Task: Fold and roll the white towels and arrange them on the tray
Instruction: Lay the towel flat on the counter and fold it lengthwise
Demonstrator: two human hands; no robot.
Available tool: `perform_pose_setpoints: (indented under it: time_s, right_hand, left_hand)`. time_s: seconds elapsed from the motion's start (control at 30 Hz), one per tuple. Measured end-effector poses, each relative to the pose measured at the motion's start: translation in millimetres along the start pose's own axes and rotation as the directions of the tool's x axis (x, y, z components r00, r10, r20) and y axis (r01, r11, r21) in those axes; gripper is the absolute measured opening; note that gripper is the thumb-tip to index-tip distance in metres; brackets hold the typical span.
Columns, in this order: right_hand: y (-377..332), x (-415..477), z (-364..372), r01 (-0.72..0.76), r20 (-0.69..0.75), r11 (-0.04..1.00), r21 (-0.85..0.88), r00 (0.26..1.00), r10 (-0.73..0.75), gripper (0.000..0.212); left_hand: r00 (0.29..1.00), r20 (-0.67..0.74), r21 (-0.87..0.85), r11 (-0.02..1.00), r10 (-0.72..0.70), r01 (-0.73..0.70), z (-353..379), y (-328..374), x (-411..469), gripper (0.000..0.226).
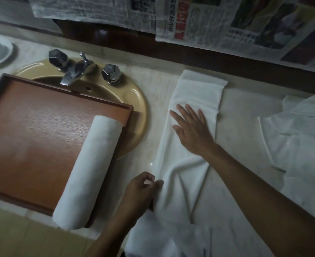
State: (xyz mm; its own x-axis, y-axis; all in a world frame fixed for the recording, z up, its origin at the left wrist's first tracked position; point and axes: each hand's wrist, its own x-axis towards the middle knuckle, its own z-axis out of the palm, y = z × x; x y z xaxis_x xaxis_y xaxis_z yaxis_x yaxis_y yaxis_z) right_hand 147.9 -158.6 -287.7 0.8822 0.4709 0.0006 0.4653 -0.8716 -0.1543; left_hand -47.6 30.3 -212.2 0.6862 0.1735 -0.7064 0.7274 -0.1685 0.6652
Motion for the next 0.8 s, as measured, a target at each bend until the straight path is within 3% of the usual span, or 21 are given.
perform_pose_setpoints:
  time_s: [0.17, 0.3, 0.37, 0.47, 0.57, 0.67, 0.73, 0.8]
  right_hand:
    - [3, 8, 0, 0.001, 0.006, 1.0, 0.002, 1.0, -0.001, 0.054]
    - [-9, -2, -2, -0.069, -0.092, 0.996, 0.057, 0.993, 0.074, 0.054]
    - [-22, -20, 1, -0.026, -0.162, 0.993, 0.115, 0.986, 0.045, 0.051]
    - [-36, -45, 8, 0.026, -0.058, 0.991, 0.129, 0.998, -0.019, 0.054]
    - [-30, -44, 7, 0.026, 0.036, 0.997, 0.079, 0.999, -0.029, 0.06]
    - [-26, -38, 4, 0.034, 0.047, 0.997, 0.071, 0.998, -0.037, 0.061]
    - [-26, -38, 5, 0.03, 0.043, 0.999, 0.045, 0.999, -0.032, 0.061]
    - [-25, -38, 5, 0.035, 0.033, 0.999, 0.015, 0.999, -0.035, 0.06]
  left_hand:
    - [0.964, -0.254, 0.161, 0.986, 0.082, -0.042, 4, -20, 14, 0.028]
    - [0.958, -0.266, 0.149, 0.986, 0.11, -0.072, 7, -23, 16, 0.028]
    - [0.957, -0.257, 0.172, 0.981, 0.135, -0.092, 7, -24, 15, 0.026]
    - [0.958, -0.239, 0.161, 0.979, 0.159, -0.123, 11, -23, 6, 0.021]
    - [0.992, -0.085, -0.018, 0.995, 0.093, -0.095, 18, -24, -10, 0.044]
    - [0.957, 0.289, -0.234, 0.969, -0.006, 0.076, 21, -29, -24, 0.036]
    - [0.856, 0.517, -0.172, 0.978, -0.014, 0.119, 10, -26, -32, 0.01]
    - [0.771, 0.636, 0.011, 1.0, -0.02, 0.017, -6, -25, -31, 0.009]
